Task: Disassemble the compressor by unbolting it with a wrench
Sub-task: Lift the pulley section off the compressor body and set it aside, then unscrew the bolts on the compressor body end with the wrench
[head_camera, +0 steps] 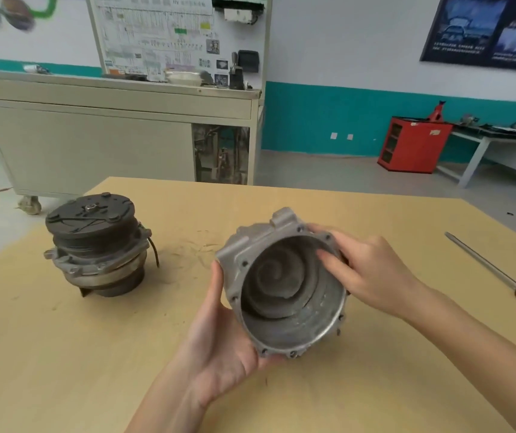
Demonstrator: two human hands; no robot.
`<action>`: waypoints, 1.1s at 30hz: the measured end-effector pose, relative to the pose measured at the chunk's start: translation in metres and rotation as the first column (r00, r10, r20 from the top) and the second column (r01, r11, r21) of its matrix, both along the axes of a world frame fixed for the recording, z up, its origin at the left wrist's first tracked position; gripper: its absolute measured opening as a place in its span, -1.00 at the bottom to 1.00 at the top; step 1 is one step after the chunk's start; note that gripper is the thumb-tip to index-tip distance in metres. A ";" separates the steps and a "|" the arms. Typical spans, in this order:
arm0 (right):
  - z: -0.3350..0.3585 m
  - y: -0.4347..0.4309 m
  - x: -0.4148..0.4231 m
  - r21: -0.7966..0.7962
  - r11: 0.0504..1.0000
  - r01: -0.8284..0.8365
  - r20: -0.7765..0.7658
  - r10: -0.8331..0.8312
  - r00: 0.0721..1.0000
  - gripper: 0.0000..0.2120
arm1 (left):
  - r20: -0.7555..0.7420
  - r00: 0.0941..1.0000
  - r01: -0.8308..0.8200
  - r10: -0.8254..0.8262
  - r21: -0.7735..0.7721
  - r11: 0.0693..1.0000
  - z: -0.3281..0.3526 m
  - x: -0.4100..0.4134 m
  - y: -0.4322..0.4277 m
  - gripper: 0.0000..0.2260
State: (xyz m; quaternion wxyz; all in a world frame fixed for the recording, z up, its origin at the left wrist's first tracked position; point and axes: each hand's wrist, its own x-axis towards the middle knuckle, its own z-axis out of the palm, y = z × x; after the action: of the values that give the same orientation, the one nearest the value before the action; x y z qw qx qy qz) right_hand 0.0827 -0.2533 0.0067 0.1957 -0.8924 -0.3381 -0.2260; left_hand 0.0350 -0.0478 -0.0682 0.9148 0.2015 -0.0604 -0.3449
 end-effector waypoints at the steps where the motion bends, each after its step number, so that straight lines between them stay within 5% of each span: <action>1: 0.005 -0.003 -0.005 0.008 1.000 0.009 0.100 -0.009 0.995 -0.63 | 0.066 0.997 -0.053 0.051 0.023 0.998 0.009 0.002 -0.002 -0.31; 4: 0.014 -0.024 -0.012 -0.015 0.999 -0.045 0.127 0.046 0.991 -0.49 | 0.250 0.935 -0.305 0.253 0.199 0.931 0.029 0.016 -0.003 -0.50; 5: 0.014 -0.029 -0.016 0.029 0.993 -0.116 -0.056 0.117 0.992 -0.45 | 0.338 0.870 -0.469 0.358 0.349 0.811 0.035 0.021 0.000 -0.59; 7: 0.002 -0.028 -0.023 0.272 0.945 -0.180 -0.468 0.293 0.834 -0.30 | 0.525 0.730 -0.671 0.437 0.430 0.604 0.036 0.028 0.009 -0.61; 8: -0.011 -0.023 -0.024 0.368 0.915 -0.164 -0.542 0.355 0.762 -0.25 | 0.613 0.676 -0.722 0.410 0.437 0.537 0.032 0.029 0.013 -0.47; 11: -0.060 -0.002 -0.026 0.411 0.904 -0.120 -0.555 0.353 0.753 -0.32 | 0.786 0.564 -0.804 0.252 0.455 0.382 0.016 0.024 0.024 -0.22; 14: -0.104 0.007 -0.025 0.449 0.894 0.008 -0.667 0.329 0.669 -0.76 | 0.869 0.492 -0.837 -0.047 0.488 0.250 0.004 0.018 0.028 -0.08; 16: -0.115 0.006 -0.024 0.412 0.911 0.024 -0.703 0.301 0.645 -0.82 | 0.859 0.483 -0.841 -0.168 0.509 0.183 -0.002 0.019 0.029 -0.04; 23: -0.114 -0.004 -0.009 0.233 0.972 -0.016 -0.542 0.143 0.828 -0.63 | 0.833 0.515 -0.828 -0.204 0.545 0.132 -0.020 0.030 0.030 -0.02; 30: -0.105 -0.012 0.007 -0.089 0.996 -0.029 -0.514 -0.021 0.858 -0.36 | 0.827 0.551 -0.821 -0.110 0.561 0.105 -0.036 0.027 0.024 0.02; 33: -0.087 -0.035 0.017 -0.201 0.980 -0.011 -0.516 -0.096 0.851 -0.41 | 0.820 0.561 -0.818 -0.111 0.570 0.079 -0.039 0.024 0.022 0.02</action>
State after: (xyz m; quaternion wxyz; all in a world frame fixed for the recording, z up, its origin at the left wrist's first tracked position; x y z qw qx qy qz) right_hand 0.0996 -0.2879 -0.0807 0.1863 -0.9422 -0.2730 0.0553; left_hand 0.0590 -0.0260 -0.1072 0.5266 0.8392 -0.1121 0.0766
